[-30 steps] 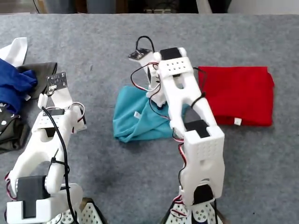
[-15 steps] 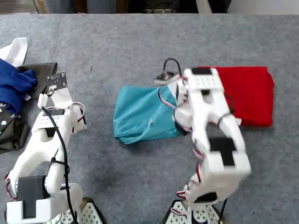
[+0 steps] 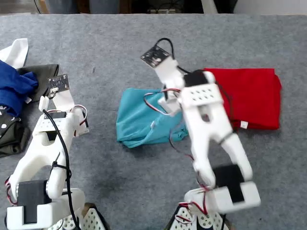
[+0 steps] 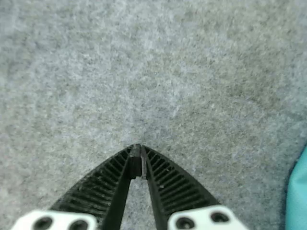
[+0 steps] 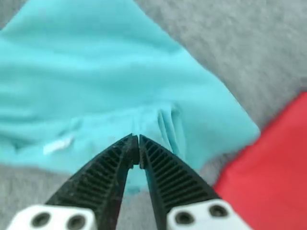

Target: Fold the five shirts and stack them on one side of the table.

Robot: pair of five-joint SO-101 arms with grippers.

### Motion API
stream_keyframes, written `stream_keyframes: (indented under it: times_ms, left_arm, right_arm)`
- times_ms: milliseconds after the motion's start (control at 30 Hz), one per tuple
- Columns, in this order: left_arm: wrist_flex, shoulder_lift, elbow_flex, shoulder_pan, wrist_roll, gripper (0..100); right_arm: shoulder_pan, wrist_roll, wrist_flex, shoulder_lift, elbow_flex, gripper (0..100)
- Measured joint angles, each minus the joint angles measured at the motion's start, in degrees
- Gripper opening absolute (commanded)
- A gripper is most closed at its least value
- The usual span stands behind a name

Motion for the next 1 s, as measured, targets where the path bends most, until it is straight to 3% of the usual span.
stream_keyframes:
  times_ms: [233,633,867,1000]
  left_arm:
    - [0.0,0.0,0.0,0.0,0.0,3]
    - [0.0,0.0,0.0,0.0,0.0,3]
    - [0.0,0.0,0.0,0.0,0.0,3]
    - [0.0,0.0,0.0,0.0,0.0,3]
  right_arm:
    - [-1.9,-1.9,0.6,13.9,-9.8,1.4]
    - [-1.9,-2.0,8.5,16.9,-4.4,1.3]
    - [-1.2,2.1,10.8,2.5,10.9,1.4]
    - [5.0,4.1,9.9,-9.8,15.5,1.4]
